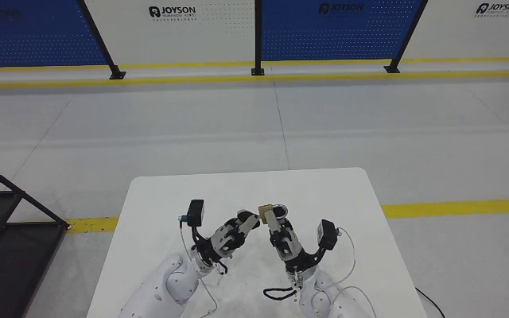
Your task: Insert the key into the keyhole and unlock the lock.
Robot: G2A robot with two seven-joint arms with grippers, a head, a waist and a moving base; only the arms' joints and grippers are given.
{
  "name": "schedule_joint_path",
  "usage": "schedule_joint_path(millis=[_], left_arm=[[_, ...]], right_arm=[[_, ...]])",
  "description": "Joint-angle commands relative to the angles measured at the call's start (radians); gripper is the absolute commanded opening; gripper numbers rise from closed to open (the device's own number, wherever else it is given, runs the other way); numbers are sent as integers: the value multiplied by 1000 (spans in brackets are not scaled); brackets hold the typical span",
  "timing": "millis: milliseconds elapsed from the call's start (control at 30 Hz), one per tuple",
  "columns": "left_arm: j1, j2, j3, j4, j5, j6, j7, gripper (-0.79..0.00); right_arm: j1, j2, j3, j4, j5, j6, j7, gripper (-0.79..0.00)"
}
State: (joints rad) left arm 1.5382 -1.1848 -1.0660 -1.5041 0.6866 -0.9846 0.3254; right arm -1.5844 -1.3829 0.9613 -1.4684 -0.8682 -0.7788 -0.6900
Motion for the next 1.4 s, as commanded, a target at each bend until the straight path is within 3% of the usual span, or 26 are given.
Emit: schedule_joint_path(millis=[0,300,900,1367], left_arm=[[1,-4,-4,0,48,15,30,-785],[12,-15,-14,-4,232,76,169,-785],[26,-23,-6,-3,610,288,457,-785],[32,-20,5,6,815,503,593,-785]], right_arm=[[-2,0,2,-2,4,3,6,-785],[-8,0,6,-11,21,15,34,-785],[-16,0,16,-22,46,20,68,-785],[-16,-1,17,-21,54,26,86,-785]])
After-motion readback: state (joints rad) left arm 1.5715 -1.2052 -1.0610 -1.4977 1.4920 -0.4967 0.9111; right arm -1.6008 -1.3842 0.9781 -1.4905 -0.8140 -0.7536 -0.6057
